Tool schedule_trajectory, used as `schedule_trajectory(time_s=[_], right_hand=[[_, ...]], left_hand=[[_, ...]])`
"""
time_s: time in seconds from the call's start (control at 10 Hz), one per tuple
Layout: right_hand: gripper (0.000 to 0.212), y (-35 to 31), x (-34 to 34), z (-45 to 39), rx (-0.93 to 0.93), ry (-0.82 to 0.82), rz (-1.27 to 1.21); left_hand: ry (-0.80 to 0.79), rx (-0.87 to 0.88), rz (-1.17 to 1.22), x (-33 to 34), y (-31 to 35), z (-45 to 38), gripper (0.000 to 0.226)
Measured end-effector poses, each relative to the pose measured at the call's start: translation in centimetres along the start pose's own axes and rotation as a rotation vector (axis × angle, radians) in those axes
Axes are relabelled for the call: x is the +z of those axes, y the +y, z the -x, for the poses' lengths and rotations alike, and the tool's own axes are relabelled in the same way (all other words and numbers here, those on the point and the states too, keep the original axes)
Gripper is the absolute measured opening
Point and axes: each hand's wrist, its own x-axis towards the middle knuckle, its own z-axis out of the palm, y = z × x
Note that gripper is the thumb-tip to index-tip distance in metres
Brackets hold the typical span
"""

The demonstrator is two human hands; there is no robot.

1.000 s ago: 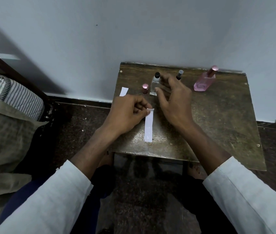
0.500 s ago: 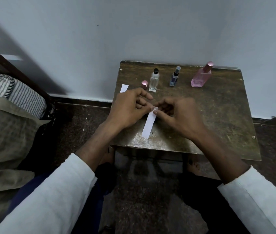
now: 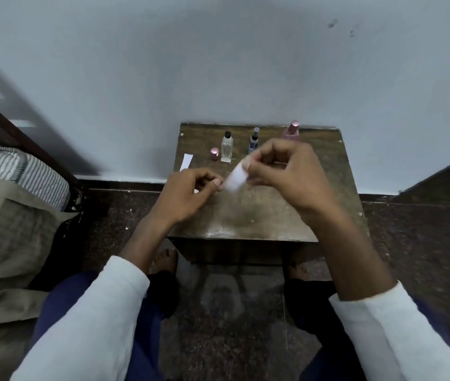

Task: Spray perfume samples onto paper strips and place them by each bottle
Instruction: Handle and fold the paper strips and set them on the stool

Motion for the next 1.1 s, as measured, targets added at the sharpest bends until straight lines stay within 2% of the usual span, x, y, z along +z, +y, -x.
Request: schedule_trajectory(time_s=[0.1, 0.2, 0.3, 0.4, 0.5, 0.6, 0.7, 0.8, 0.9, 1.0, 1.1], right_hand=[[0.008, -3.2, -1.3, 0.7, 0.048, -0.081, -1.045], [0.004, -1.0, -1.9, -0.4, 0.18, -0.07, -1.313], [0.004, 5.4, -1.7, -0.8, 0.28, 0.167, -0.308], [0.01, 9.8, -1.9, -0.7, 0.151, 0.187, 0.536], [0.01, 8.9, -2.4, -1.2, 0.202, 0.133, 0.156], [0.019, 5.4, -3.9, -1.2, 0.246, -0.127, -0.894], [0.017, 4.4, -5.2, -1.3, 0.218, -0.364, -1.576], [0.009, 6.8, -4.3, -1.7, 0.356, -0.014, -0.621], [0.015, 10.6, -2.9, -1.9, 0.259, 0.051, 0.577], [0.016, 10.9, -2.5, -2.1, 0.241, 0.059, 0.53], [0.017, 9.2, -2.7, -1.9, 0.323, -0.025, -0.192]], left_hand=[[0.045, -0.029, 0.031, -0.1, 0.3, 0.9, 0.01], [0.125, -0.062, 0.032, 0.7, 0.2, 1.7, 0.009], [0.151, -0.051, -0.042, 2.3, -1.0, 1.5, 0.008], [0.039, 0.026, -0.177, 3.4, -2.0, 0.1, 0.009], [0.011, 0.079, -0.252, 3.8, -2.0, -1.4, 0.01], [0.011, 0.082, -0.282, 4.0, -2.5, -2.2, 0.01], [0.031, 0.064, -0.301, 4.0, -3.2, -2.4, 0.01], [0.061, 0.055, -0.292, 4.0, -3.4, -2.7, 0.012], [0.067, 0.056, -0.29, 4.1, -3.5, -2.8, 0.013], [0.076, 0.059, -0.272, 4.0, -3.4, -2.8, 0.013], [0.09, 0.051, -0.251, 3.8, -3.4, -2.8, 0.012]])
